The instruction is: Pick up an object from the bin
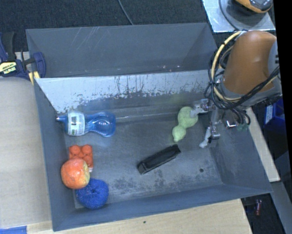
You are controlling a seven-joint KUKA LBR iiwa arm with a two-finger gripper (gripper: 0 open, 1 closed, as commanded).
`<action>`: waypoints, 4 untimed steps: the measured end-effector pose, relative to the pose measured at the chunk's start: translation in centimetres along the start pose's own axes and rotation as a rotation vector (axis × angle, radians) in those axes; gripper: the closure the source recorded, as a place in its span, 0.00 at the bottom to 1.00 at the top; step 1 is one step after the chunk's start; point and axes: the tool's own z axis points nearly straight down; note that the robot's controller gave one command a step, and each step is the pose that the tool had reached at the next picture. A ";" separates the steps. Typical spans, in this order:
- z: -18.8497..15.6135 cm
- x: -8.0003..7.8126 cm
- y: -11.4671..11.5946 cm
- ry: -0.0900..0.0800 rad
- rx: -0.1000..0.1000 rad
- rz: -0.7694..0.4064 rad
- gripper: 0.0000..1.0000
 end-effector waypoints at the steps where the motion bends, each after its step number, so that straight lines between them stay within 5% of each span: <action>1: -0.5 -0.2 0.0 -0.008 0.001 -0.003 0.00; 2: 3.2 3.0 2.7 -0.018 0.003 0.225 0.00; 3: 4.6 4.3 2.4 -0.027 0.002 0.262 0.00; 4: 5.6 6.5 4.9 -0.022 0.005 0.151 0.00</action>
Offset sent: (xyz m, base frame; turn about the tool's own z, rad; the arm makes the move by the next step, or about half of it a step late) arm -0.0545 0.0524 -0.0621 0.3599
